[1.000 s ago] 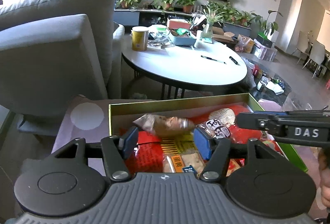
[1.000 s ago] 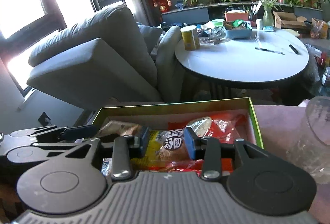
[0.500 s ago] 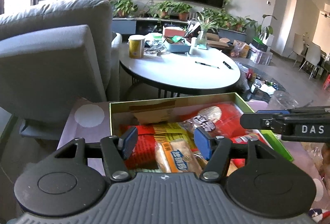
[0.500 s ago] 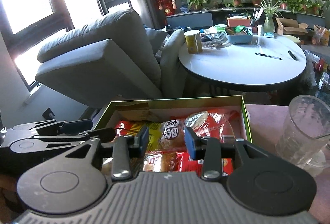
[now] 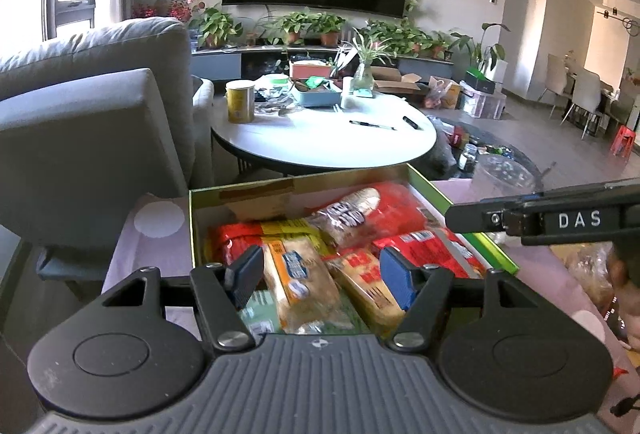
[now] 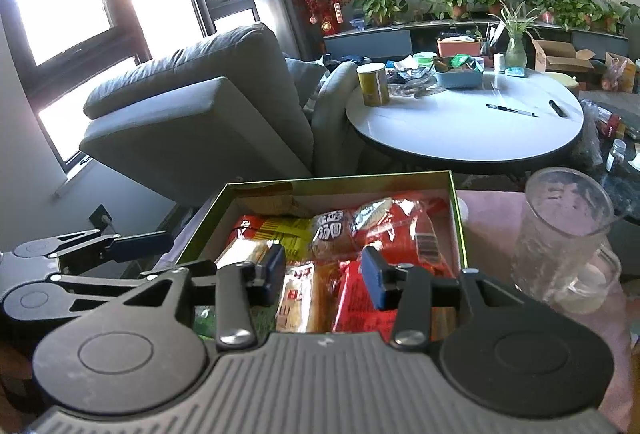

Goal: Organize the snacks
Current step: 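Open the left gripper into the box while the right gripper releases the round packet, then grasp the yellow packet with the left gripper while the right grasps the red-white-blue packet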

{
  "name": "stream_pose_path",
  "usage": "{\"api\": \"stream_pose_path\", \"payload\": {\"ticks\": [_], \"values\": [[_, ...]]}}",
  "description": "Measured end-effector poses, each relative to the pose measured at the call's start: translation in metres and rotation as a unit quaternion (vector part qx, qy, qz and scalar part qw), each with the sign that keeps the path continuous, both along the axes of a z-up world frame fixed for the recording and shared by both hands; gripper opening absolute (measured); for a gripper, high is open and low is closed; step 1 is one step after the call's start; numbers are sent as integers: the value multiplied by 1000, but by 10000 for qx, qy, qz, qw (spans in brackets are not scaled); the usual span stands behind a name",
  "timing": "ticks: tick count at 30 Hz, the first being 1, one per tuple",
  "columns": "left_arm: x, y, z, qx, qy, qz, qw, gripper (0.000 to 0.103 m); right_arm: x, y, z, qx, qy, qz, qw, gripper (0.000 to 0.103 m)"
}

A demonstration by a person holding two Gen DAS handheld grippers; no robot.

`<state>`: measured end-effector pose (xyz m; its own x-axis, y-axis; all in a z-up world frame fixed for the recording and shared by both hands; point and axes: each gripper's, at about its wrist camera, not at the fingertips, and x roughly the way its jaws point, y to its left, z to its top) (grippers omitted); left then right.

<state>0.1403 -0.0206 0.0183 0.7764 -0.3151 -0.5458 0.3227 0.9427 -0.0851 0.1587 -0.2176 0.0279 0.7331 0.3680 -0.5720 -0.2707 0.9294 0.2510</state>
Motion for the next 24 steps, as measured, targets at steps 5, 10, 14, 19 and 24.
{"api": "stream_pose_path", "payload": {"ticks": [5, 10, 14, 19, 24], "values": [[-25, -7, -4, 7, 151, -252, 9996, 65, -15, -11, 2, -26, 68, -22, 10000, 76], [-53, -26, -20, 205, 299, -615, 9974, 67, -33, -22, -9, -299, 140, -84, 9994, 76], [-72, -37, -34, 190, 468, -754, 9959, 67, -47, -37, -21, -294, 341, -243, 9987, 76], [-89, -51, -51, 303, 708, -975, 9923, 67, -67, -52, -40, -443, 495, -315, 9973, 76], [-100, -66, -58, 384, 802, -1219, 9886, 77, -77, -64, -51, -519, 616, -345, 9962, 76]]}}
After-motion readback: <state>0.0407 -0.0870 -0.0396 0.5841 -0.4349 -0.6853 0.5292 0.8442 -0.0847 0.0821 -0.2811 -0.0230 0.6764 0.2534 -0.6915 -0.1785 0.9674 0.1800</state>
